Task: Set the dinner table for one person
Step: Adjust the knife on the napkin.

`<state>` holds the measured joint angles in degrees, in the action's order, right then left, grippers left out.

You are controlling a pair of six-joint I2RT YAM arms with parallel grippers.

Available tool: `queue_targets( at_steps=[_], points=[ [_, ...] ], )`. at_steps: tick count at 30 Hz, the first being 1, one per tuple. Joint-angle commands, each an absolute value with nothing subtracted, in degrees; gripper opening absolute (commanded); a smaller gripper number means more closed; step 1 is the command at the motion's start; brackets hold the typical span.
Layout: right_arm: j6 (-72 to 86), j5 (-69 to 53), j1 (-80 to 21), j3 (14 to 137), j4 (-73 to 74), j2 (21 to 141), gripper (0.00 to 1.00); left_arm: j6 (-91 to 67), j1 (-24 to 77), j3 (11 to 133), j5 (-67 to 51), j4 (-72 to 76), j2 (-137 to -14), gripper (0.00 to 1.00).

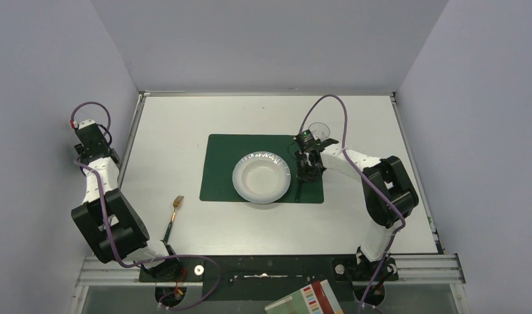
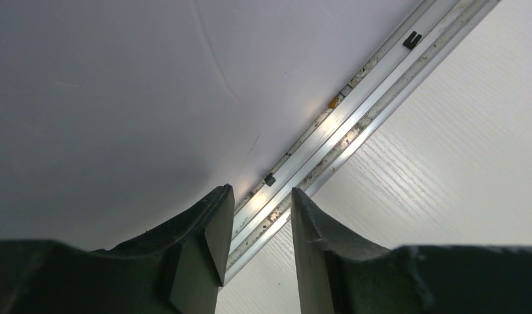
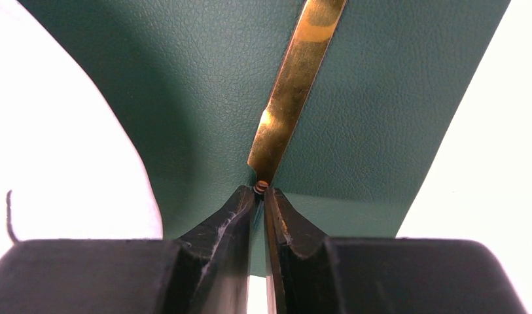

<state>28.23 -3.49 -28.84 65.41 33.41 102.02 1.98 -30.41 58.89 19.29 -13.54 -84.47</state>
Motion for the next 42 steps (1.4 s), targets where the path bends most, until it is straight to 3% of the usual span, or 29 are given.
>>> queue_targets(
  at_steps=[1, 23, 27, 30, 42],
  points=[
    [26.32, -3.86, -28.31, 65.96, 34.28, 100.78, 0.12, 2.2, -30.23, 61.26, 19.86, -12.33, -83.88, 0.37],
    [25.14, -6.51, -27.29, 68.95, 39.2, 105.51, 0.17, 2.33, -30.25, 61.22, 20.41, -12.35, -83.77, 0.37],
    [24.89, -6.46, -27.3, 69.13, 39.08, 105.86, 0.13, 2.33, -30.28, 61.17, 20.65, -12.22, -83.76, 0.37],
    [24.56, -7.11, -27.27, 68.91, 38.54, 105.9, 0.04, 2.45, -30.29, 61.17, 20.74, -12.13, -83.76, 0.37],
    [22.79, -7.56, -27.17, 69.65, 37.53, 105.76, 0.04, 2.55, -30.35, 61.08, 21.14, -12.13, -83.84, 0.37]
  ],
)
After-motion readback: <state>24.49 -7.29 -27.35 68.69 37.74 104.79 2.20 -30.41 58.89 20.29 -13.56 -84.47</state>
